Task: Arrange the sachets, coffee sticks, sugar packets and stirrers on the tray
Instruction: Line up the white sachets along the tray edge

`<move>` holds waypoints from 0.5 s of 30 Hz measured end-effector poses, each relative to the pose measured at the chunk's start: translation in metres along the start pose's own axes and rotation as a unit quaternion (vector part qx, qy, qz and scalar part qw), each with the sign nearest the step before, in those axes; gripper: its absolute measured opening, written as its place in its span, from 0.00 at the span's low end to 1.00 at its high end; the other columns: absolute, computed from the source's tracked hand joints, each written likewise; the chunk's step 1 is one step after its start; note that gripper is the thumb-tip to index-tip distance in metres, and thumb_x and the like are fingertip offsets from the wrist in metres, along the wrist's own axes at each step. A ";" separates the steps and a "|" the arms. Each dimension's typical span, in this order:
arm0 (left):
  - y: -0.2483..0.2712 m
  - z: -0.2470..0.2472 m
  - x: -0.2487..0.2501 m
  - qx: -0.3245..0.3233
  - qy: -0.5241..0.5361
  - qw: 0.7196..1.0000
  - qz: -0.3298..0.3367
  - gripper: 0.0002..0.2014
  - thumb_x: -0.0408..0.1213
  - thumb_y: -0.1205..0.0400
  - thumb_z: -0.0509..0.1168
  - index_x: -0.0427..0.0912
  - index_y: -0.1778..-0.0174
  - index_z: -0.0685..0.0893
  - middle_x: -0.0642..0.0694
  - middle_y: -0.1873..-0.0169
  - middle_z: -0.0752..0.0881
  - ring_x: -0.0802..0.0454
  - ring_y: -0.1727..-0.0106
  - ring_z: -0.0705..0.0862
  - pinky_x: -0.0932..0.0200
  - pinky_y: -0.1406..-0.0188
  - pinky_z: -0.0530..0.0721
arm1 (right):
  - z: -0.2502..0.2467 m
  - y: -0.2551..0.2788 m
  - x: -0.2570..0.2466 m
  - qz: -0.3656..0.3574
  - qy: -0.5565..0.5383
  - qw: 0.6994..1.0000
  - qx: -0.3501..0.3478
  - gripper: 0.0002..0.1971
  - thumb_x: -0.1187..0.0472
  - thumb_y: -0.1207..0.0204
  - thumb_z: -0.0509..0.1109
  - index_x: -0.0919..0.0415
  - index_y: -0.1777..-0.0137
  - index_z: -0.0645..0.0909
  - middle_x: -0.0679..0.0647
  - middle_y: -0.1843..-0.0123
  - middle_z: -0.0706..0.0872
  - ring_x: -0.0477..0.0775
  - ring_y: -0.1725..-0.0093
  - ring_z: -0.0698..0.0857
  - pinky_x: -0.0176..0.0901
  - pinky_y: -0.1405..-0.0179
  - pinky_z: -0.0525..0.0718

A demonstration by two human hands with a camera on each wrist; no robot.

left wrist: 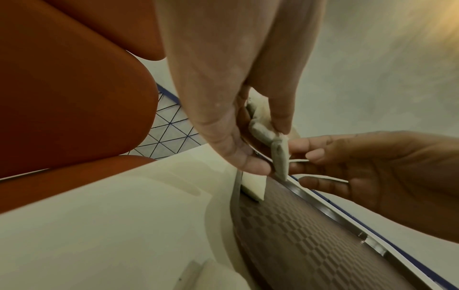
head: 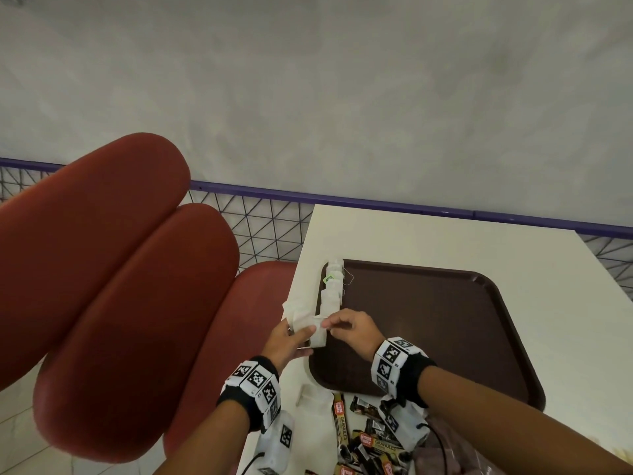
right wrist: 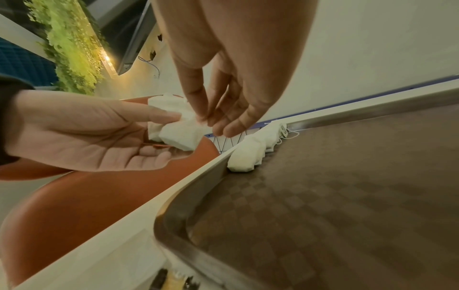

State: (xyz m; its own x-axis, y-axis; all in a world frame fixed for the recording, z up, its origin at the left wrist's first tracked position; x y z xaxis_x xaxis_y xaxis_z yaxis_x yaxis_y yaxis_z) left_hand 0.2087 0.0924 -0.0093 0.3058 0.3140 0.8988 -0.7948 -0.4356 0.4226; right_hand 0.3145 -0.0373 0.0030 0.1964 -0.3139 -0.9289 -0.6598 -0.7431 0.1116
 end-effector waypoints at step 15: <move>0.011 -0.010 0.007 0.003 0.056 0.998 -0.009 0.12 0.35 0.14 0.57 0.34 0.37 0.74 0.36 0.59 0.85 0.47 0.64 0.87 0.62 0.72 0.86 | -0.015 -0.011 0.018 0.057 -0.002 0.989 0.136 0.17 0.75 0.35 0.75 0.49 0.66 0.79 0.56 0.55 0.84 0.52 0.57 0.82 0.39 0.53 0.82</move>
State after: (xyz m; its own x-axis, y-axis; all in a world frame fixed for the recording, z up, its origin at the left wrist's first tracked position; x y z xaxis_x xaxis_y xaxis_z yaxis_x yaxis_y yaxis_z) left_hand 0.1975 0.0982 0.0006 0.2585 0.4144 0.8726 -0.7864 -0.4343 0.4393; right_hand 0.3366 -0.0436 -0.0092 0.1076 -0.3830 -0.9174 -0.8478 -0.5174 0.1166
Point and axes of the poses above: each hand's wrist, its own y-axis away from the middle knuckle, its own z-axis out of the palm, x = y × z, the point moved 1 cm from there along -y, towards the middle knuckle
